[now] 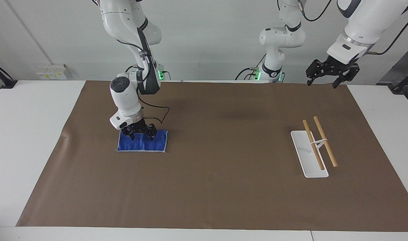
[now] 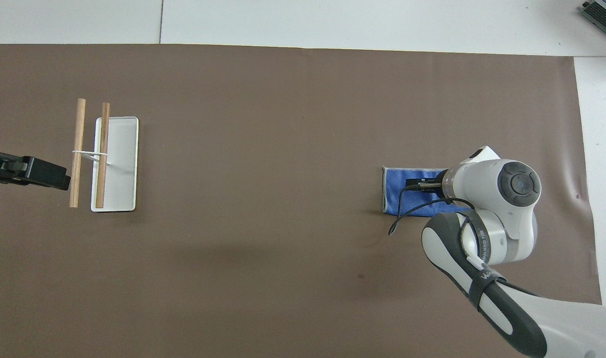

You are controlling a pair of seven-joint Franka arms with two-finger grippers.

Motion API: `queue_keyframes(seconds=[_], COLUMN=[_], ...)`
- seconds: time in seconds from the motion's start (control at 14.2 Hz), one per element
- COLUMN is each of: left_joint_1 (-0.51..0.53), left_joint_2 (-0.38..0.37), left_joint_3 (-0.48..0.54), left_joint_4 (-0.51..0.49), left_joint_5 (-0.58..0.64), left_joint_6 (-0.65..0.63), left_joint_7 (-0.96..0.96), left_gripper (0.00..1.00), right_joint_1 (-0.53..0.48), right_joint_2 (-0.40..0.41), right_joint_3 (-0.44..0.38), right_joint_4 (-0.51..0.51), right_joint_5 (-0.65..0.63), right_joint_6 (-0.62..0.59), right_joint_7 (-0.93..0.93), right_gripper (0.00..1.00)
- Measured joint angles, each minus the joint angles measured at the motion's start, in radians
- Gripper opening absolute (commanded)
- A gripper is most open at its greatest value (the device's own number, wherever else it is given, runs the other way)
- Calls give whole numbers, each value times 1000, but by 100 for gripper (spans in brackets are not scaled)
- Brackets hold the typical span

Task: Right arm passes towel to left arm to hang
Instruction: 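Reach the right gripper down to the blue towel's near edge, then close the right gripper on the blue towel edge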

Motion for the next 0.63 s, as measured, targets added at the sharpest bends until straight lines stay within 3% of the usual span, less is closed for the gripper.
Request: queue_keyframes(seconds=[0.07,0.28,0.56,0.63], left_joint_1=[0,0,0,0], left_joint_2=[0,0,0,0], left_joint_3=[0,0,0,0], left_joint_4=[0,0,0,0], left_joint_5=[0,0,0,0], left_joint_6=[0,0,0,0], left_joint_7=[0,0,0,0], left_gripper=[100,100,100,100], right_joint_1=[0,-3,-3,-4], right_joint_2=[0,1,1,1], right_joint_3=[0,-1,-2,-2], right_joint_4=[0,-2,-4,-4], right_joint_5=[0,-1,-1,-1], right_joint_6=[0,0,1,2], right_joint_7=[0,-12,-13,-13], right_gripper=[100,72,65,55])
